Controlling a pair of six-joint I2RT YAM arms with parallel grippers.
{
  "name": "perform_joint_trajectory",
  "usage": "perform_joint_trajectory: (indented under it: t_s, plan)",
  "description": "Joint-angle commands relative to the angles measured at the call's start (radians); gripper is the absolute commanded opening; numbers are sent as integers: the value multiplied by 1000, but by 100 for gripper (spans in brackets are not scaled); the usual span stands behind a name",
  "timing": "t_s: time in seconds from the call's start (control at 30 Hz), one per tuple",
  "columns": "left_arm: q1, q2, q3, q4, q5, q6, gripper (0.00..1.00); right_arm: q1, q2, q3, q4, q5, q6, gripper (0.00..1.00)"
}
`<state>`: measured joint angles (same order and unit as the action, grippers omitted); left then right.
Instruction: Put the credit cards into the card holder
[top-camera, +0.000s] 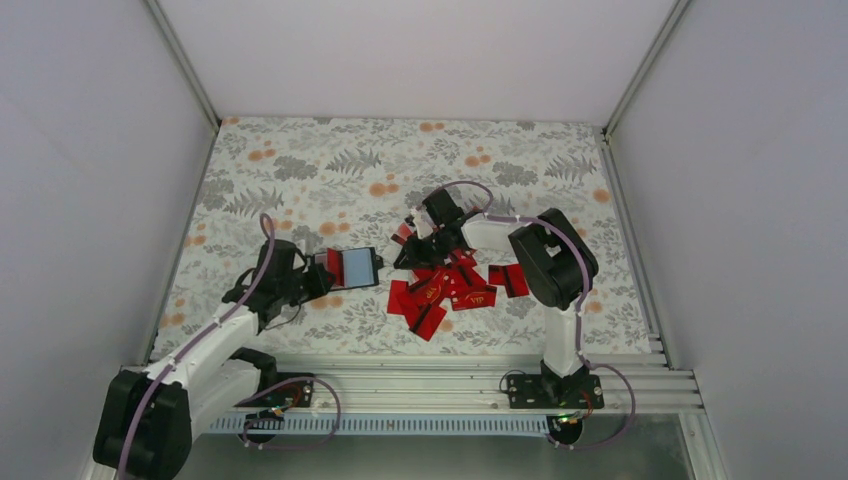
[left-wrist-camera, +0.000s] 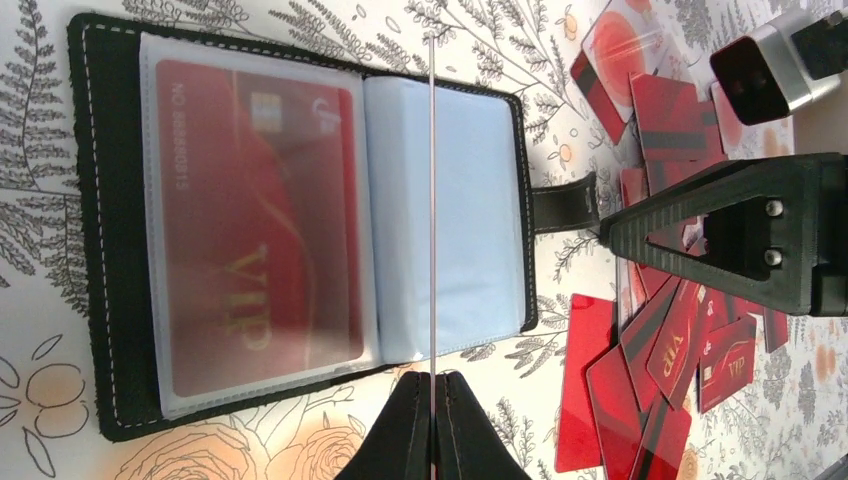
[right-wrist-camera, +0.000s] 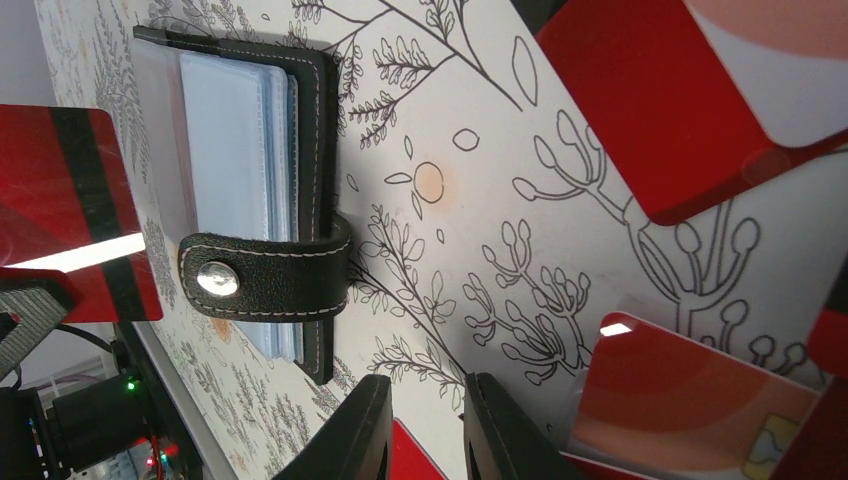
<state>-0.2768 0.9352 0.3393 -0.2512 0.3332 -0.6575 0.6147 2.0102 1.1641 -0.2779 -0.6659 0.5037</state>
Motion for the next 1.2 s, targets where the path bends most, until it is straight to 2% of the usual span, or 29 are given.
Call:
perform_joint_trajectory:
  t_s: [0.0,0.8,1.17]
  plan:
    - [2,1,27,-12,0,23,2,-15,48,-8,-61,78,-19,20]
    - [2,148,18,78,61,77,2,-16,53,-11,-51,71,-9,20]
    - [3,140,18,85,50,72,2,-16,53,-7,-55,70,-5,20]
